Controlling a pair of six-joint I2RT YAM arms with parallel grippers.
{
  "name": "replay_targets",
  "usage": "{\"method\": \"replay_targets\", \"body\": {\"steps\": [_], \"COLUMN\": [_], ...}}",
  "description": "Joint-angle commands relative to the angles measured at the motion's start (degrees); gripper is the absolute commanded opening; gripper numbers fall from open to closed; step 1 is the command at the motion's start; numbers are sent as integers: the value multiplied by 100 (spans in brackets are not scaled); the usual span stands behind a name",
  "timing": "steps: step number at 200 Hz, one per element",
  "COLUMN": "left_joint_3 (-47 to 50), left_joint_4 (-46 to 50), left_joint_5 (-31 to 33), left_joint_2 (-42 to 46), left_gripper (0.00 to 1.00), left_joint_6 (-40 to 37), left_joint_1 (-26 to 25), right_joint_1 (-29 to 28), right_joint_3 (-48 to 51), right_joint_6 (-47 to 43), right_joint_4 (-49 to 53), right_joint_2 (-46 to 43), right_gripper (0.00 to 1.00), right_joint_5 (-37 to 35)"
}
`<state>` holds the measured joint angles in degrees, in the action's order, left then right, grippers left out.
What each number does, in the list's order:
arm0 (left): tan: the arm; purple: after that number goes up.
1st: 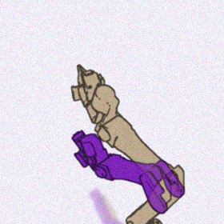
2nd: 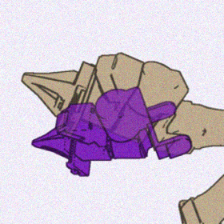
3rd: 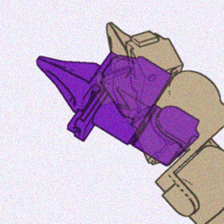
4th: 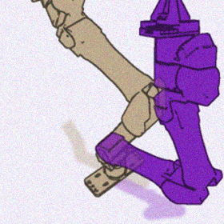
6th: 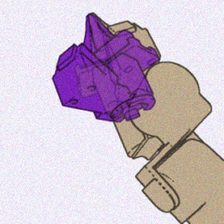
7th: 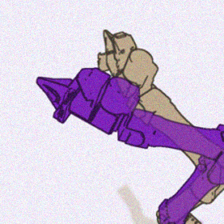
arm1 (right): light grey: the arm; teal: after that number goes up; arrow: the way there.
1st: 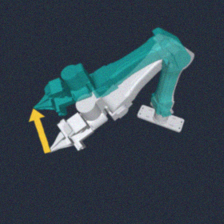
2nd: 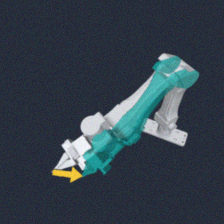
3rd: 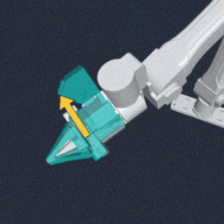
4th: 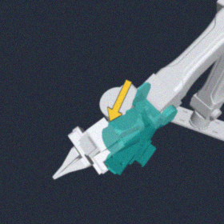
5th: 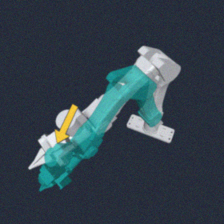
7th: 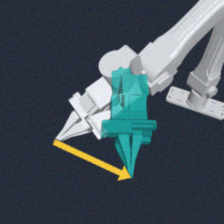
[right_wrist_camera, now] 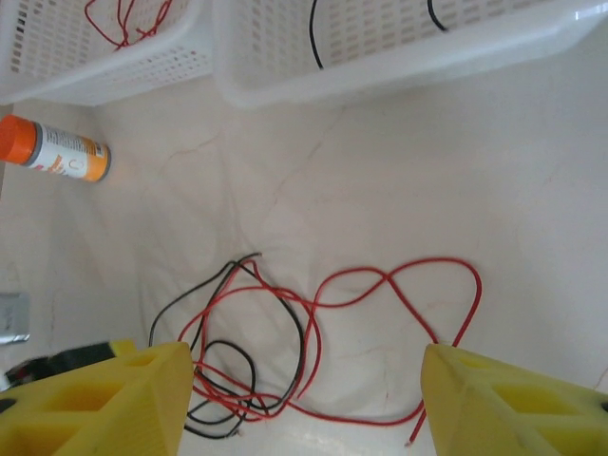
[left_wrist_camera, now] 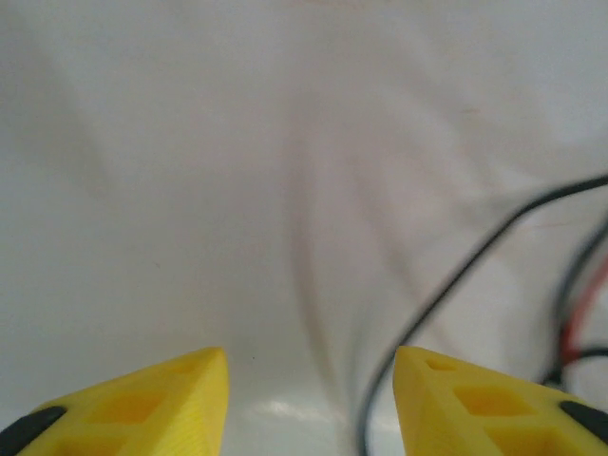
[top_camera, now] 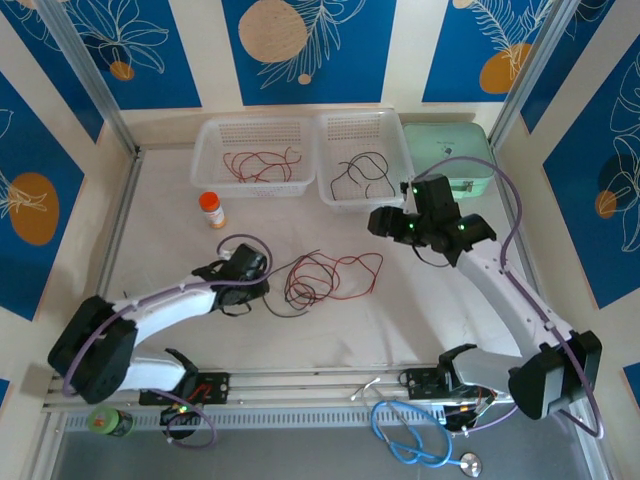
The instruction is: Untangle the cables
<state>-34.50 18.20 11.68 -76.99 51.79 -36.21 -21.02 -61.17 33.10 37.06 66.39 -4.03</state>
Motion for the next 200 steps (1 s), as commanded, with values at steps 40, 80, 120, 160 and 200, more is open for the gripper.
{"method": "replay_targets", "body": {"steps": [40,80,120,160,200], "left_joint_3": [-505,-590,-1058,-1727,-2009], "left_joint_4": [-360,-270,442,1369,1343], "left_joint_5": [-589,-711,-846,-619,-696], "left_joint_2": [-731,-485,-12,-424,-1299], "left_gripper": [44,45,50,53,51], "left_joint_6": [-1208,-1499,-1905,-2266,-2522], "left_joint_1": [8,-14,-34,-35,-34], "right_joint_1": [-10,27,35,36,36], "right_joint_3": [502,523,500,579,597], "right_joint_6": [309,304,293,339,337], "right_joint_4": [230,350,315,258,358], "right_joint_2": [-820,-944,-918,-891,-971], "right_gripper": [65,65,66,65,65], "right_joint_5": [-130,-177,-164,-82,-137]}}
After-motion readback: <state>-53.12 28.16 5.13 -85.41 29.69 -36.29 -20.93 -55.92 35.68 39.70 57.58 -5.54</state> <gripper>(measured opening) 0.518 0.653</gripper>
